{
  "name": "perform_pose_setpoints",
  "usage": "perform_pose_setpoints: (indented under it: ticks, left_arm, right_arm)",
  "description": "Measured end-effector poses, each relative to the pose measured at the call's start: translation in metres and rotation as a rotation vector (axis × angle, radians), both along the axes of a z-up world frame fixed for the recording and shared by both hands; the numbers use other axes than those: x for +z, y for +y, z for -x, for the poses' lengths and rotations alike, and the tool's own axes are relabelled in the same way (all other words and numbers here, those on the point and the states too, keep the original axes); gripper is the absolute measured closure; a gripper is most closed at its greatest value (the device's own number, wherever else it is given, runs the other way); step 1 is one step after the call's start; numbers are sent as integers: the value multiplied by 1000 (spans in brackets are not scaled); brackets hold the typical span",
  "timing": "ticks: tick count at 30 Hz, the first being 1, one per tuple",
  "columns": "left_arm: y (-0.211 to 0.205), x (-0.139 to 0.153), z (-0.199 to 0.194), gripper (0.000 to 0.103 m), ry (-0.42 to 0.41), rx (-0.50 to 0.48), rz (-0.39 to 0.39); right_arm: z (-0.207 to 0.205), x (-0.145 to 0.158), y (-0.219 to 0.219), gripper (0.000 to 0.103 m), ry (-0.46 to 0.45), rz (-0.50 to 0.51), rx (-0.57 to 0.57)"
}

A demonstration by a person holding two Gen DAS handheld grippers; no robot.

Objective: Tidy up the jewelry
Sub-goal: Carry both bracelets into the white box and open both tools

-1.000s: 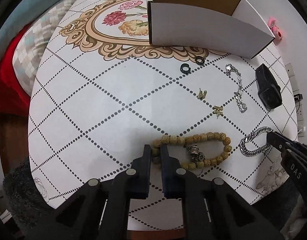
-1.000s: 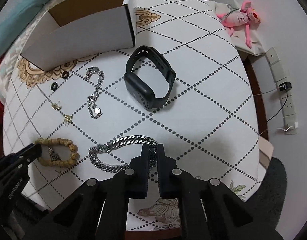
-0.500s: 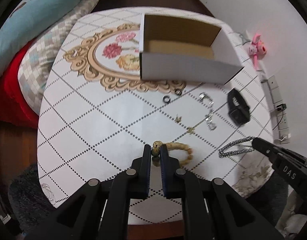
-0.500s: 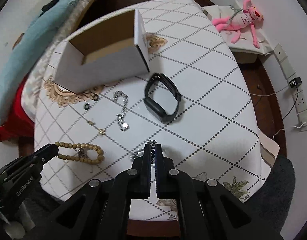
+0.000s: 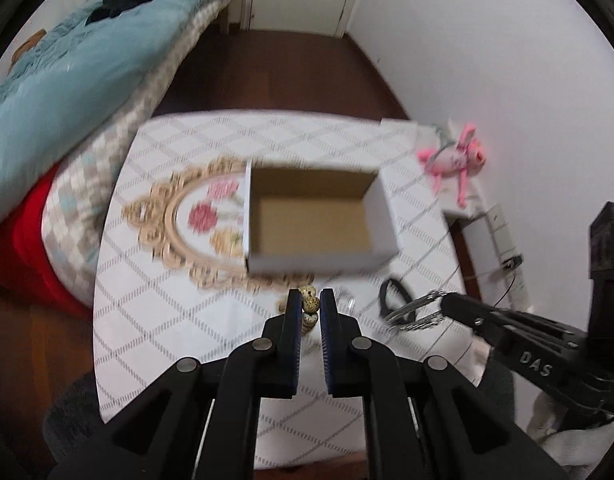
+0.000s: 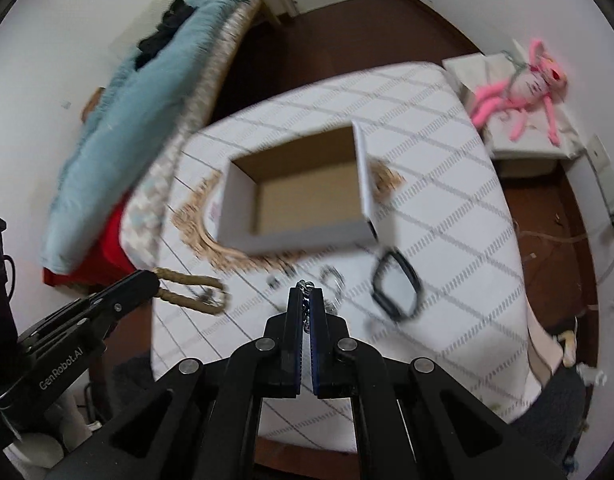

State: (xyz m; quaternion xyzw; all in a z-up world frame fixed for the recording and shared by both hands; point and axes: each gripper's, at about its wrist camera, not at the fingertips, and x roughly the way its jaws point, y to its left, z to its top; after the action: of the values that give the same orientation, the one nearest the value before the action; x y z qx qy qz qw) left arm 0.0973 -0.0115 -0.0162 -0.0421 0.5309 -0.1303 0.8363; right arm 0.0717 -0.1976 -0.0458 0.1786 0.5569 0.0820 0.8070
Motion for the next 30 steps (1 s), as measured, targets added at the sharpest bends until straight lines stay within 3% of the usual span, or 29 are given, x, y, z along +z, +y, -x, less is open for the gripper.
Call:
perform_pose_setpoints:
  ticks: [3, 6, 13, 18, 21, 23, 25, 28, 30]
  left_arm:
    - [-3, 11, -24, 97, -36, -6, -7]
    - [-5, 7, -52, 97, -20, -14, 2]
    - [-13, -23, -104, 96, 58, -23, 12]
    - [-6, -40, -128, 94, 119, 46, -19]
    - [-3, -50, -138, 75, 146, 71, -54]
    - [0, -57, -141, 45, 157, 96, -77]
    - [4, -61, -140, 42, 132, 112, -92]
    - [4, -69, -135, 30, 95, 120, -165]
    - [5, -73, -129, 28, 66, 126, -190]
  right_arm:
    - [-27, 13, 5, 100, -27, 2, 19]
    - [-59, 14, 8, 100, -27, 12, 35]
    - [-125, -9, 10, 101, 29, 45, 64]
    - [-151, -29, 14, 101, 79, 64, 102]
    - [-162, -49, 12, 99, 140, 74, 102]
    - [-165, -58, 11, 91, 163, 102, 103]
    - [-163, -61, 9, 59, 163, 142, 101]
    - [-155, -62, 9, 34, 150, 237, 99]
    - [-147, -66, 9, 20, 150, 329, 87]
